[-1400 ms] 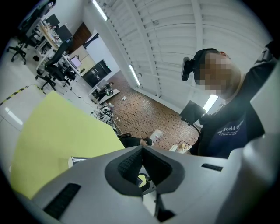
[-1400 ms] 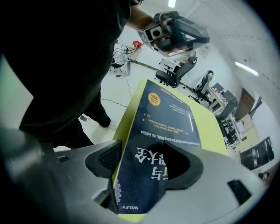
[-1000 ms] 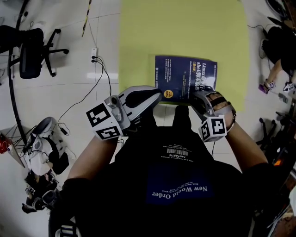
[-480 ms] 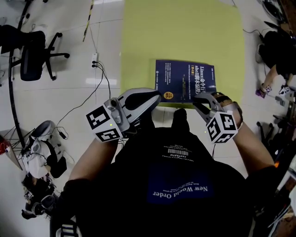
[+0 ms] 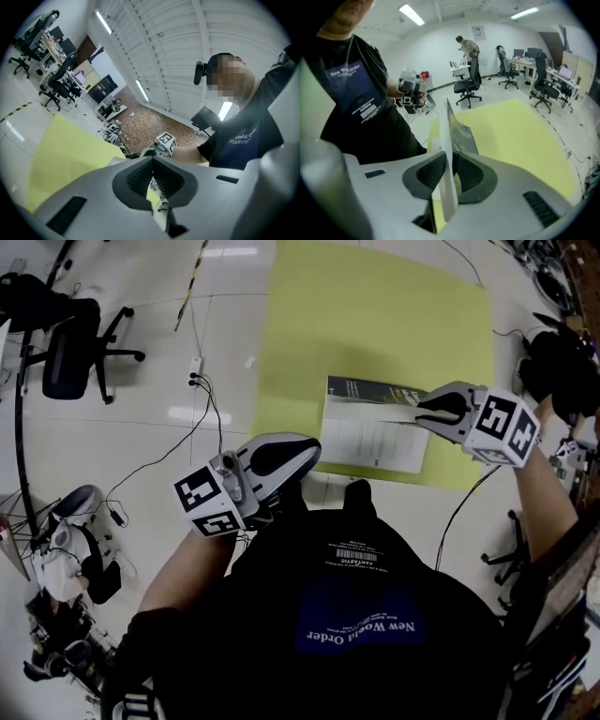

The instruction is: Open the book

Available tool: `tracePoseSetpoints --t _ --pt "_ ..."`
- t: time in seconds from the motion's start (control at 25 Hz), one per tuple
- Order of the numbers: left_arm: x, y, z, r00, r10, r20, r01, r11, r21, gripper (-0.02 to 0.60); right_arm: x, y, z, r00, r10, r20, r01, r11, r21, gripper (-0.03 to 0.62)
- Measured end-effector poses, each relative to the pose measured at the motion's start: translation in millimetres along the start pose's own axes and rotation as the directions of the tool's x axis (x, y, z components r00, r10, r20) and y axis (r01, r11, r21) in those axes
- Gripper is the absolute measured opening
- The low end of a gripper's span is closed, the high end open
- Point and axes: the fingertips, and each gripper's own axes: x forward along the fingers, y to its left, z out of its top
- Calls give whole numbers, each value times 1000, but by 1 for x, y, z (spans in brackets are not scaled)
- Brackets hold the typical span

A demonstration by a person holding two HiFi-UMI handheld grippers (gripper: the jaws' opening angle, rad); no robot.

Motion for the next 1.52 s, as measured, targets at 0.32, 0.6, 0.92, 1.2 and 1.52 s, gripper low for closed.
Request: tracePoseSetpoints --t 0.32,0.6,0.92,1.2,1.52 --pt "-5 16 -1 1000 28 2 -28 999 -24 6 -20 -100 18 996 -18 85 6 991 134 66" --pt "-2 30 -1 999 46 -14 -46 998 -47 6 6 -182 11 992 -75 98 54 979 198 118" --pt "4 40 -2 999 45 -21 -46 997 -65 6 24 -227 1 913 -393 111 377 916 139 178" --pt "12 41 -2 999 36 -23 -37 997 -73 6 12 -216 9 812 -559 165 556 828 69 195" --pt "22 38 -3 999 20 -29 -21 998 -66 6 39 -188 -2 858 -487 161 477 873 100 195"
